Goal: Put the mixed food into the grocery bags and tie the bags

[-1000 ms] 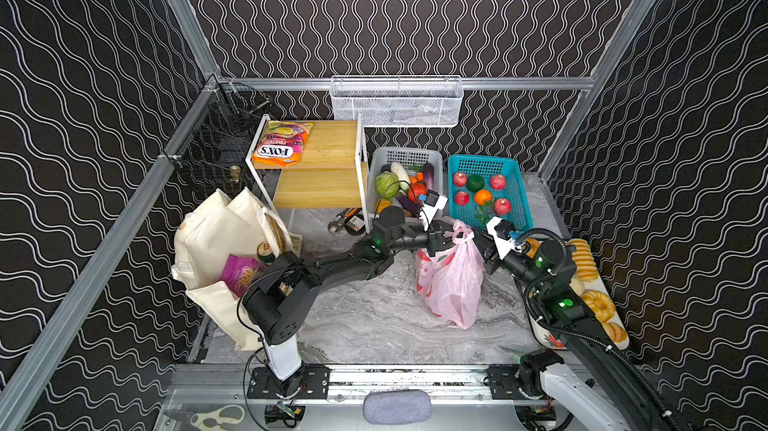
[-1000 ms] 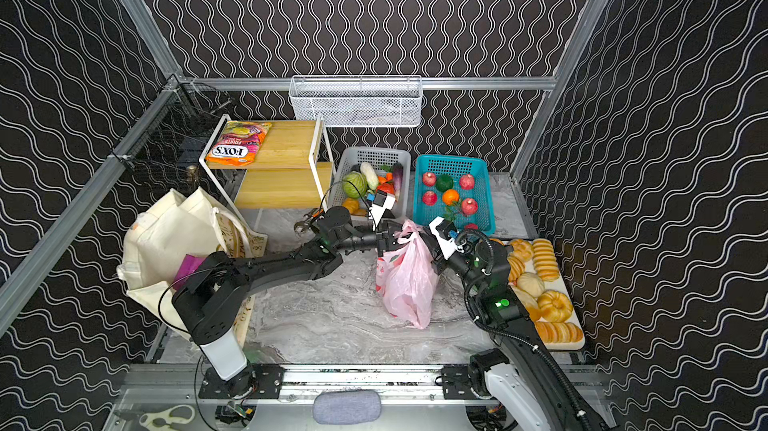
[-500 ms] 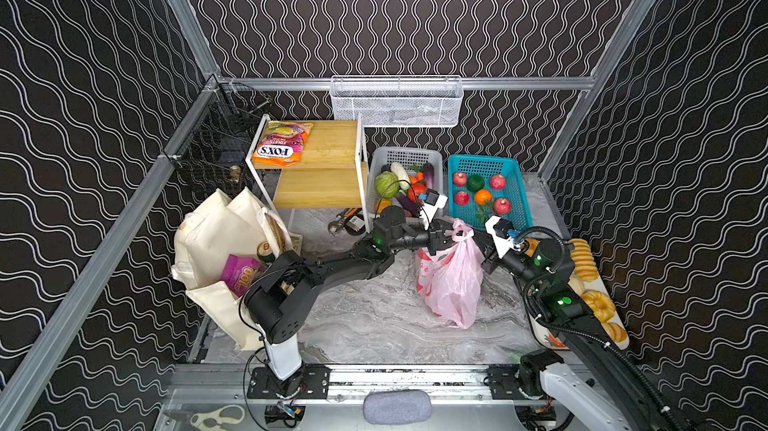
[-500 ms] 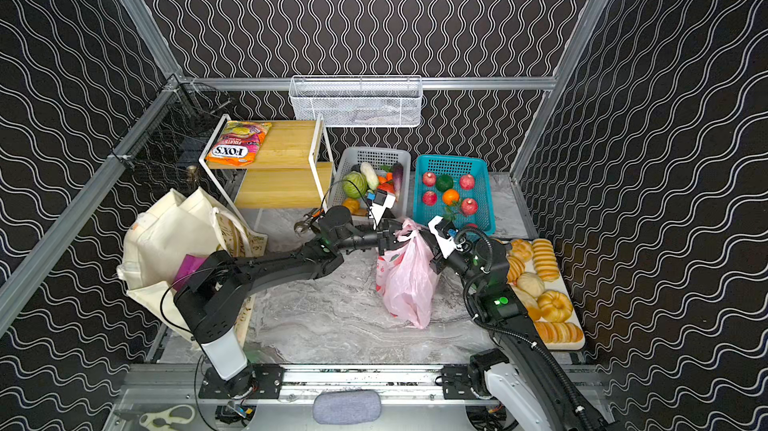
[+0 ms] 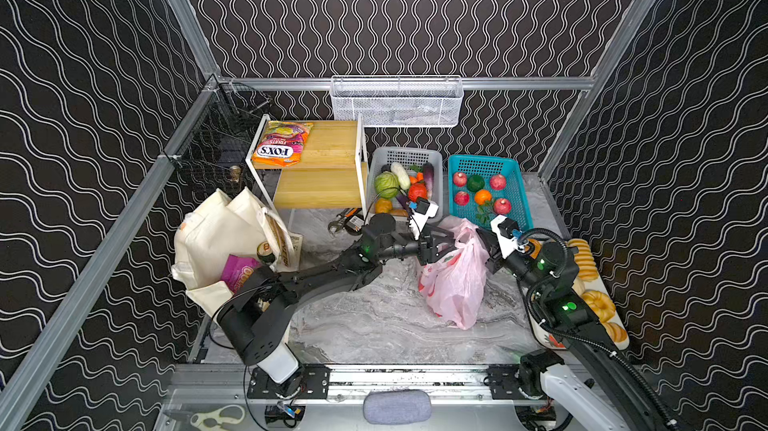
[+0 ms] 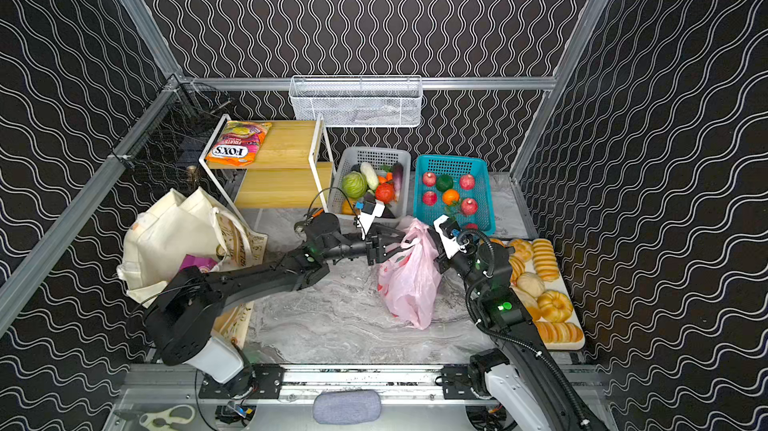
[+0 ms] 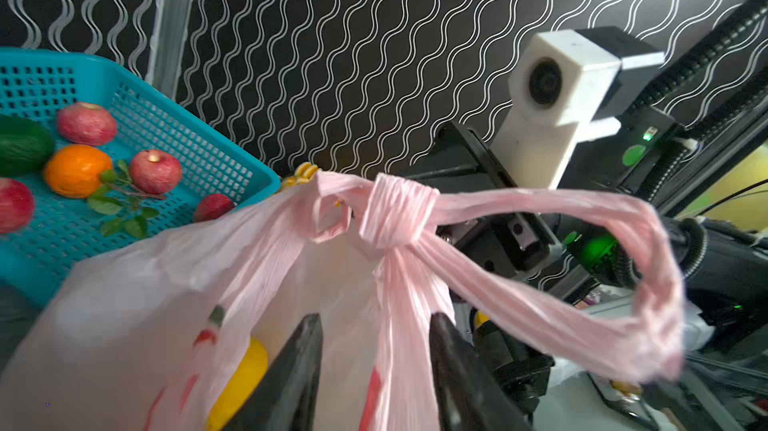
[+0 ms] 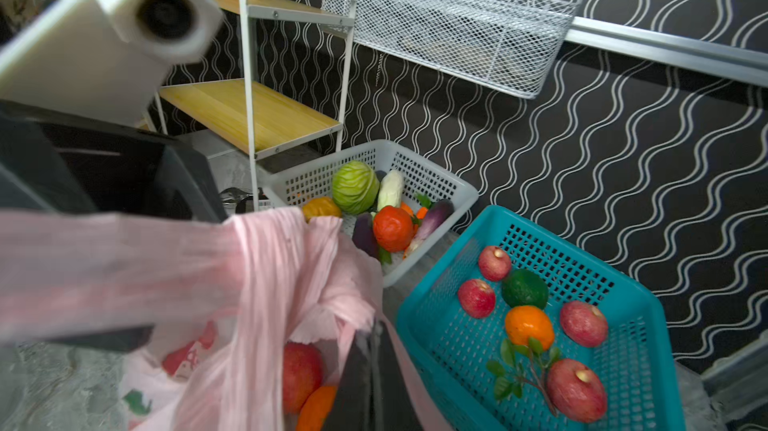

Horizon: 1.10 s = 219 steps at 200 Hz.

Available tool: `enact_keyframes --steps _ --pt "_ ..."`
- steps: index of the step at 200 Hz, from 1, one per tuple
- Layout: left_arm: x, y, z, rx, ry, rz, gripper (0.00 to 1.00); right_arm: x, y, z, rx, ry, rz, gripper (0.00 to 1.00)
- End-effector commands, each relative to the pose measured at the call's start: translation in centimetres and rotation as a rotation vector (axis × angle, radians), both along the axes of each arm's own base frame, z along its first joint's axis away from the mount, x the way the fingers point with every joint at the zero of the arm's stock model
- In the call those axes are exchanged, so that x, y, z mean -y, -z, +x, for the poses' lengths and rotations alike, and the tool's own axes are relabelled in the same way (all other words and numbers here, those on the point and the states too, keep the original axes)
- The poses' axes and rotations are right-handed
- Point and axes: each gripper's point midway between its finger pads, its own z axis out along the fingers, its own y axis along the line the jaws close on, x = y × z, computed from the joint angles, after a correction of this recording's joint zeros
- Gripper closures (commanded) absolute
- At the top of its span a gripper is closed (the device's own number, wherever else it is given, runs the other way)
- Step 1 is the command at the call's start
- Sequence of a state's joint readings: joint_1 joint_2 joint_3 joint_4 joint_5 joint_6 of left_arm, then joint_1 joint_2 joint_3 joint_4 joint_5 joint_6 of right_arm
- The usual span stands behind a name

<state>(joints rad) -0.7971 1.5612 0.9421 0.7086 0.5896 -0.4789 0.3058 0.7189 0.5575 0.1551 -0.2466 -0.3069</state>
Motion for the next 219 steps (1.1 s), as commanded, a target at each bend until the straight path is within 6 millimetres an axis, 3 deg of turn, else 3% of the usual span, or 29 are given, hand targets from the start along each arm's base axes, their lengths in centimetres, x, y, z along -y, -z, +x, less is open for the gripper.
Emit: enact_keyframes --steps 1,52,80,115,141,153,176,219 --pt "-1.0 0.3 0.3 0.110 -0.061 0.090 0.54 0.7 -0.6 0.2 0.031 0.045 0.010 1.00" --pt "-1.2 -2.8 -2.4 0.323 -0.019 0.177 0.44 0.1 -0.4 0.2 -0.013 0.013 0.012 1.00" --pt "-0.4 -3.1 -4.5 0.480 -0.012 0.233 0.39 -0.1 -0.5 0.3 -0.017 0.004 0.020 1.00" --pt "0.3 -3.3 -4.2 0.556 -0.099 0.294 0.34 -0.2 -0.5 0.2 -0.020 -0.005 0.015 1.00" --pt "0.9 -5.9 -3.5 0.563 -0.150 0.201 0.51 -0.4 -0.5 -0.2 -0.012 -0.026 -0.006 1.00" --pt "1.3 -6.7 -3.1 0.548 -0.167 0.167 0.67 -0.3 -0.3 -0.2 -0.015 -0.022 -0.016 1.00" --pt "1.4 -5.5 -1.6 0.490 -0.225 0.221 1.00 0.0 -0.6 -0.1 -0.033 0.000 -0.012 1.00" --pt "-1.1 -3.1 0.3 0.392 -0.378 0.306 1.00 1.7 -0.6 0.4 -0.116 0.115 0.040 1.00"
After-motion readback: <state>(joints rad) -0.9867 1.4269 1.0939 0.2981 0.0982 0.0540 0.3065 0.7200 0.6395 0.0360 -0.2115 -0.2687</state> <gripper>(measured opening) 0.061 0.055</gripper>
